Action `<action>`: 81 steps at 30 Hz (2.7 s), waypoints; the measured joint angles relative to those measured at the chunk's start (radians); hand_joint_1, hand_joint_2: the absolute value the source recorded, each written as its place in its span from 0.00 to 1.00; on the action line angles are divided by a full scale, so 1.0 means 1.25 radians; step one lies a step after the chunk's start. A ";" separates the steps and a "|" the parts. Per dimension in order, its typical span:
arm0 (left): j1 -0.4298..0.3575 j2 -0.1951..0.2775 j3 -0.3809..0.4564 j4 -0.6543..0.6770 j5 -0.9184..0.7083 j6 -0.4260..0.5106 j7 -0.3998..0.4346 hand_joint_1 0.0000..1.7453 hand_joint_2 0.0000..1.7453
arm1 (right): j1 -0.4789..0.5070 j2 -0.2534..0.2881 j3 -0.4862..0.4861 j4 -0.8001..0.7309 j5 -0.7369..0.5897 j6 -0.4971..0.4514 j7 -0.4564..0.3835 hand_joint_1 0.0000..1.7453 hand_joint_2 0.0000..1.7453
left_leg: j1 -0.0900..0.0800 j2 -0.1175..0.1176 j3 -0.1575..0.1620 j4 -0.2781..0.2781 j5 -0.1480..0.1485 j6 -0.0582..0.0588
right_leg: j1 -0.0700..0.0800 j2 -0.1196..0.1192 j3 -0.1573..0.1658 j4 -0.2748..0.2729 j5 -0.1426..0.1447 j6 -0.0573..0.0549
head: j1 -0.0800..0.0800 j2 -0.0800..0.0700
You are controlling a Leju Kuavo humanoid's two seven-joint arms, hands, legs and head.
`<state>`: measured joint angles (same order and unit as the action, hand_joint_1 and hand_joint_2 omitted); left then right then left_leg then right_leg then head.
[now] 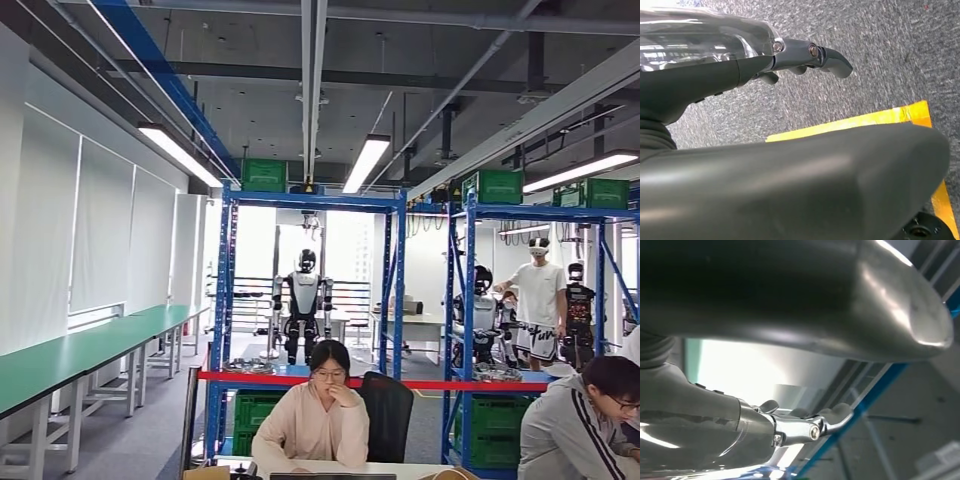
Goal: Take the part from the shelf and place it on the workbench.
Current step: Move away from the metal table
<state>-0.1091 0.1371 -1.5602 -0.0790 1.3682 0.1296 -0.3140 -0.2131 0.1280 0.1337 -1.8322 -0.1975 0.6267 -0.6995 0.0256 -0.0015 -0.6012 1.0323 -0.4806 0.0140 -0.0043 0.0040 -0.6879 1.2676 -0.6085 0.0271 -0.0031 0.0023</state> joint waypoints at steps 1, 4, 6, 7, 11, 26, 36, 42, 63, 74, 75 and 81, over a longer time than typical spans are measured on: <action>0.000 0.000 0.000 0.000 0.003 0.001 0.000 0.00 0.00 | 0.013 0.005 -0.001 -0.026 0.001 0.008 0.000 0.00 0.00 | 0.000 0.000 0.001 0.000 0.000 0.000 | 0.000 0.000 0.030 -0.054 0.025 -0.001 | 0.000 0.000; 0.000 0.000 0.000 0.000 0.015 0.004 -0.003 0.00 0.00 | 0.049 0.026 -0.002 -0.095 0.016 0.049 0.000 0.00 0.00 | -0.002 0.000 0.001 0.000 0.004 -0.008 | 0.003 0.001 0.104 -0.192 0.073 -0.009 | 0.000 0.000; 0.001 -0.001 0.001 0.000 0.024 0.005 -0.005 0.00 0.00 | 0.079 0.040 -0.002 -0.127 0.028 0.074 0.000 0.00 0.00 | -0.002 -0.001 0.001 -0.003 0.010 -0.018 | 0.006 0.002 0.106 -0.202 0.080 -0.016 | 0.000 0.000; 0.002 -0.001 0.001 0.000 0.027 0.005 -0.005 0.00 0.00 | 0.092 0.046 -0.003 -0.141 0.032 0.083 0.000 0.00 0.00 | 0.000 -0.001 0.000 -0.003 0.010 -0.023 | 0.006 0.001 0.104 -0.204 0.085 -0.022 | 0.000 0.000; 0.006 -0.003 0.003 0.000 0.037 0.007 -0.005 0.00 0.00 | 0.126 0.064 -0.005 -0.171 0.042 0.100 0.000 0.00 0.00 | 0.001 -0.002 -0.031 0.094 -0.088 -0.029 | 0.005 -0.003 0.083 -0.212 0.110 -0.044 | 0.000 0.000; 0.015 -0.013 0.022 0.000 0.078 0.022 -0.013 0.00 0.00 | 0.288 0.028 -0.038 -0.154 0.169 -0.038 0.003 0.00 0.00 | -0.009 0.005 0.094 -0.036 -0.044 0.011 | 0.003 -0.001 -0.009 -0.111 0.072 0.001 | 0.000 0.000; 0.020 -0.030 0.024 0.000 0.101 0.028 -0.014 0.00 0.00 | 0.353 -0.057 0.017 0.010 0.196 -0.235 0.005 0.00 0.00 | -0.022 0.010 0.019 -0.034 0.024 0.003 | 0.016 -0.001 0.200 -0.253 0.050 -0.027 | 0.000 0.000; 0.024 -0.035 0.023 0.000 0.111 0.028 -0.019 0.00 0.00 | 0.367 -0.068 0.021 0.147 0.205 -0.252 0.004 0.00 0.00 | -0.016 0.006 -0.026 0.087 -0.095 -0.015 | 0.014 -0.010 0.165 -0.271 0.089 -0.050 | 0.001 0.000; 0.022 -0.045 0.011 0.000 0.118 0.027 -0.021 0.00 0.00 | 0.184 -0.084 -0.049 1.093 0.311 -0.521 0.141 0.00 0.00 | -0.022 0.012 0.031 -0.040 0.006 0.021 | 0.004 -0.005 0.092 -0.064 0.044 -0.001 | 0.000 0.000; 0.018 -0.043 0.005 0.000 0.068 0.015 -0.013 0.00 0.00 | 0.159 -0.078 -0.131 1.290 0.224 -0.518 0.592 0.00 0.00 | -0.019 0.008 -0.041 0.144 -0.127 -0.016 | 0.016 -0.011 0.164 -0.273 0.090 -0.049 | 0.001 0.000; 0.017 -0.043 0.005 0.000 0.066 0.014 -0.013 0.00 0.00 | 0.159 -0.076 -0.137 1.295 0.220 -0.518 0.610 0.00 0.00 | -0.019 0.008 -0.042 0.181 -0.134 -0.017 | 0.017 -0.011 0.149 -0.268 0.098 -0.049 | 0.001 0.000; 0.011 -0.041 0.003 0.000 0.063 0.015 -0.014 0.00 0.00 | 0.159 -0.064 -0.167 1.309 0.207 -0.507 0.637 0.00 0.00 | -0.020 0.007 0.141 -0.023 -0.075 -0.010 | 0.019 -0.011 0.063 -0.215 0.130 -0.035 | 0.000 0.000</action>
<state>-0.0956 0.0857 -1.5560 -0.0786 1.4476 0.1479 -0.3312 -0.0146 0.0484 -0.0748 -0.1962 0.0607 -0.0065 0.0965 0.0007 0.0073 -0.4249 1.0032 -0.5737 0.0010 0.0200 -0.0097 -0.6096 0.9983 -0.4461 -0.0161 -0.0025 0.0023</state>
